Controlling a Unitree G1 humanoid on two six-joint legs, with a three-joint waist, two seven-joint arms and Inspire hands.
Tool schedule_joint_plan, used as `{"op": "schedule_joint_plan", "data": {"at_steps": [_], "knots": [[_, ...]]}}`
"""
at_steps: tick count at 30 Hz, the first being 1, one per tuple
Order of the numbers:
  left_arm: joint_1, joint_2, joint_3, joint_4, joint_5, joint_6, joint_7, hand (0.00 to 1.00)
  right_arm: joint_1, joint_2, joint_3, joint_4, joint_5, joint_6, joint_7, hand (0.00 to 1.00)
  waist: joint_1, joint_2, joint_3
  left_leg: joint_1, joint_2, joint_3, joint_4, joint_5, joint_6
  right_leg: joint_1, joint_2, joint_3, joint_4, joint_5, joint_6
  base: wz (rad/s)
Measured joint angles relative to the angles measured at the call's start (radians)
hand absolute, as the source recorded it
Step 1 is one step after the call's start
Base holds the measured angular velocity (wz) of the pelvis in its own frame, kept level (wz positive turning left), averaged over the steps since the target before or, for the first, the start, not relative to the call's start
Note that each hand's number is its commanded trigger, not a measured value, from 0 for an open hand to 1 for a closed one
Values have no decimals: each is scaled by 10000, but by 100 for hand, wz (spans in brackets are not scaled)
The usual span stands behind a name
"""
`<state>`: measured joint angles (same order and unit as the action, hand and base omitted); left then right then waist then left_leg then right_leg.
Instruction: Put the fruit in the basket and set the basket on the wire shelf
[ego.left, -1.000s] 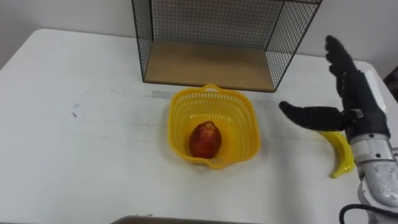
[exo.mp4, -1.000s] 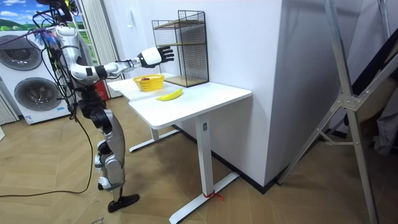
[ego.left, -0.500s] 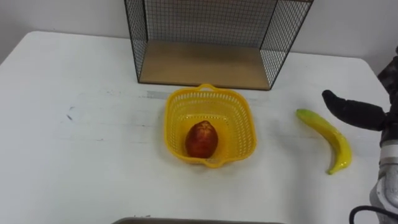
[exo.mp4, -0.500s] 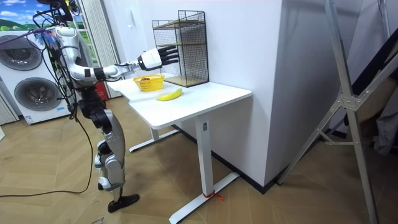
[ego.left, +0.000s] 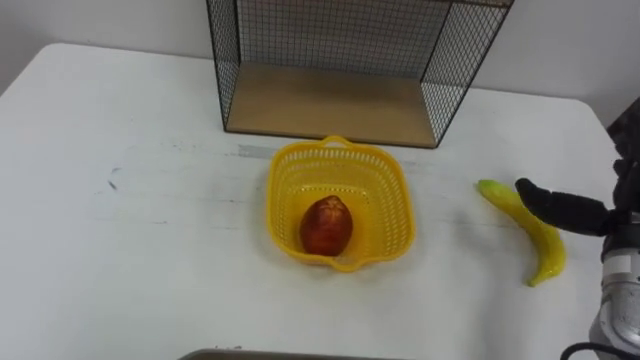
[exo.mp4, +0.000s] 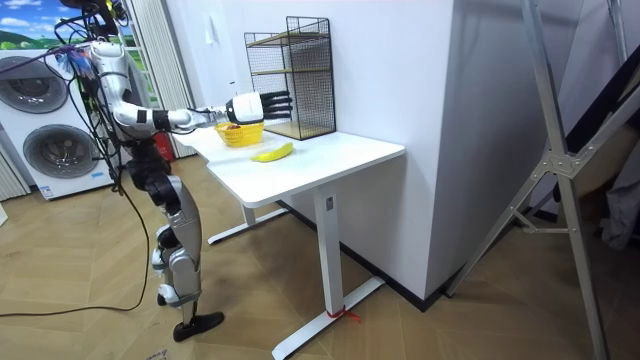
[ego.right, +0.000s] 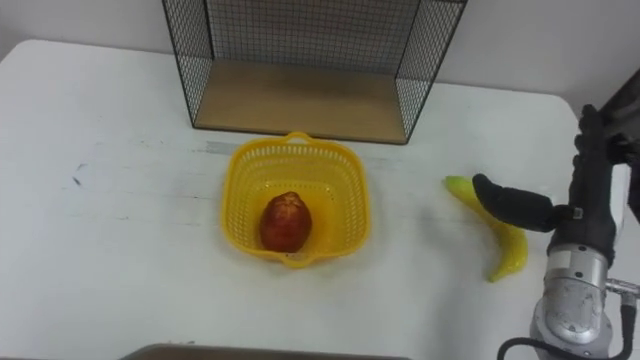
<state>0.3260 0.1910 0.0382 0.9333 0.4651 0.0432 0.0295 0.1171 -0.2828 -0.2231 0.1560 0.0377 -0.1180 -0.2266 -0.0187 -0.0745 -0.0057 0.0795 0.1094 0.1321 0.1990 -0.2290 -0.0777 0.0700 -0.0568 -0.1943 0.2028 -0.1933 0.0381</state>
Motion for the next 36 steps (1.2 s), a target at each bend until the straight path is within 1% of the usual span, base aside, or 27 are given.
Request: {"op": "schedule_joint_plan", "data": {"at_steps": [1,3,5,8,9,11,15,22,24,26,29,32,33,35,36], "knots": [[-1,-3,-1,-42,0,-3,0,0,0,-6,5,9,-1,0,77,0,-14,73,0,2,0,-7,0,0,0,3,0,-7,3,0,0,0],[-5,1,8,-129,-2,-13,1,0,-1,-63,27,137,0,4,182,0,-12,136,4,8,0,-19,0,4,3,5,0,-13,11,0,0,0],[-11,1,9,-123,3,-20,1,0,-5,-110,58,335,-32,23,247,0,10,156,17,18,0,-20,2,6,6,20,-1,-14,18,0,0,0],[9,1,8,-95,-5,-17,0,0,-35,-114,59,779,-148,54,391,0,13,99,58,9,0,-27,16,6,7,22,-6,-31,23,0,-1,0],[27,1,8,-96,-5,-16,-2,0,-70,-115,59,932,-147,99,504,0,7,65,86,4,0,-29,24,6,7,21,-8,-36,23,0,0,0],[70,1,3,-97,-4,-15,-3,0,-247,-115,58,1182,-146,119,722,0,-20,35,115,-5,0,-27,36,6,7,20,-10,-35,21,0,-1,0],[70,3,4,-100,-5,-16,-4,0,-433,-117,58,1278,-166,116,1053,0,-43,21,133,-15,-1,-25,36,6,7,19,-10,-36,-1,0,0,0],[78,6,7,-102,-25,1,-4,0,-692,-119,60,2277,-80,136,1429,0,-33,20,133,-21,-2,-37,22,6,7,18,-10,-52,-6,0,1,0],[73,6,8,-102,-22,0,-3,0,-703,-119,60,2395,-85,256,1459,0,-42,27,130,-25,-2,-38,22,6,7,18,-10,-50,-4,0,1,0],[72,6,22,-99,-14,8,-4,0,-709,-128,60,2510,-81,283,1598,0,-46,21,126,-18,-2,-36,7,6,7,13,-12,-46,0,0,1,0],[71,8,214,-102,21,39,-24,0,-809,-279,58,3152,-193,374,2014,0,-34,-71,64,7,-3,-26,7,6,7,15,-11,-37,-1,0,1,0],[95,36,396,-98,82,239,-53,0,-1006,-333,60,3527,-768,443,2358,0,-32,-170,-15,40,-2,-26,19,6,7,33,-11,-40,2,0,0,0],[96,86,395,-98,83,239,-67,0,-1028,-385,60,3713,-968,446,2454,0,-12,-178,-16,50,-2,-30,23,6,7,57,-11,-43,3,0,0,0],[129,147,392,-95,83,252,-120,0,-1129,-391,60,3944,-1229,465,2595,0,-3,-255,31,165,-2,-33,22,6,7,182,-11,-56,-7,0,0,0],[157,160,388,-95,82,276,-124,0,-1188,-391,62,4104,-1274,467,2651,0,-1,-287,32,194,-2,-37,31,5,7,235,-12,-69,-12,0,0,0]]}}
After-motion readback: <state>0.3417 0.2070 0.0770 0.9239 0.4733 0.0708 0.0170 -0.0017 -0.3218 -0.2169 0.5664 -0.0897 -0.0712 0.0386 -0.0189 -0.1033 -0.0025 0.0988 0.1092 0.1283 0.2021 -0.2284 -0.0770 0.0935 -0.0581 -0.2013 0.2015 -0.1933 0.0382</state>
